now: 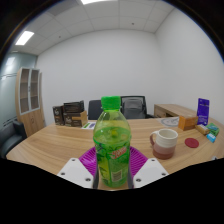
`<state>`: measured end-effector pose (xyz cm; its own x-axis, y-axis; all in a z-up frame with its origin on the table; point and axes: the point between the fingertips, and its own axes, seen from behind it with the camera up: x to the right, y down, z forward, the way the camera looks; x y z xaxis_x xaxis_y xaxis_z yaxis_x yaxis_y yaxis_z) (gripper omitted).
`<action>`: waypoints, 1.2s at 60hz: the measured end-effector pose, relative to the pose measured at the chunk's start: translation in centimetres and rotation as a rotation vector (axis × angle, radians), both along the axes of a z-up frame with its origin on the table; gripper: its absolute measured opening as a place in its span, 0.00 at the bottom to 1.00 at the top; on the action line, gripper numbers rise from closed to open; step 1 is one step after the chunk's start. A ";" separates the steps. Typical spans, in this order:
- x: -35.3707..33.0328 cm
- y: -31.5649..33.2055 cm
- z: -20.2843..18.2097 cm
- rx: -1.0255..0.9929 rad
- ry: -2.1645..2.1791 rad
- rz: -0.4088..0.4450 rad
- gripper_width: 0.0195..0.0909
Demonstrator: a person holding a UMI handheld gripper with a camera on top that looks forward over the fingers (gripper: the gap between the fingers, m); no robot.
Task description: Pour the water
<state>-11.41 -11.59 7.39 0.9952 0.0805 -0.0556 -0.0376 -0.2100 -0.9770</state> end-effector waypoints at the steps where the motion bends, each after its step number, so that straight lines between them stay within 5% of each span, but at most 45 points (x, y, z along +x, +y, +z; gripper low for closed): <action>1: 0.1 0.0 0.0 -0.003 0.011 -0.002 0.28; 20: 1.8 3.4 0.8 -0.254 0.605 -0.081 0.28; 37: 4.6 6.6 4.6 -0.291 1.311 -0.251 0.28; 72: 5.3 8.1 5.1 -0.447 1.810 -0.282 0.28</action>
<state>-6.16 -3.52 12.53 -0.3010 -0.3682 -0.8797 -0.8953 -0.2086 0.3936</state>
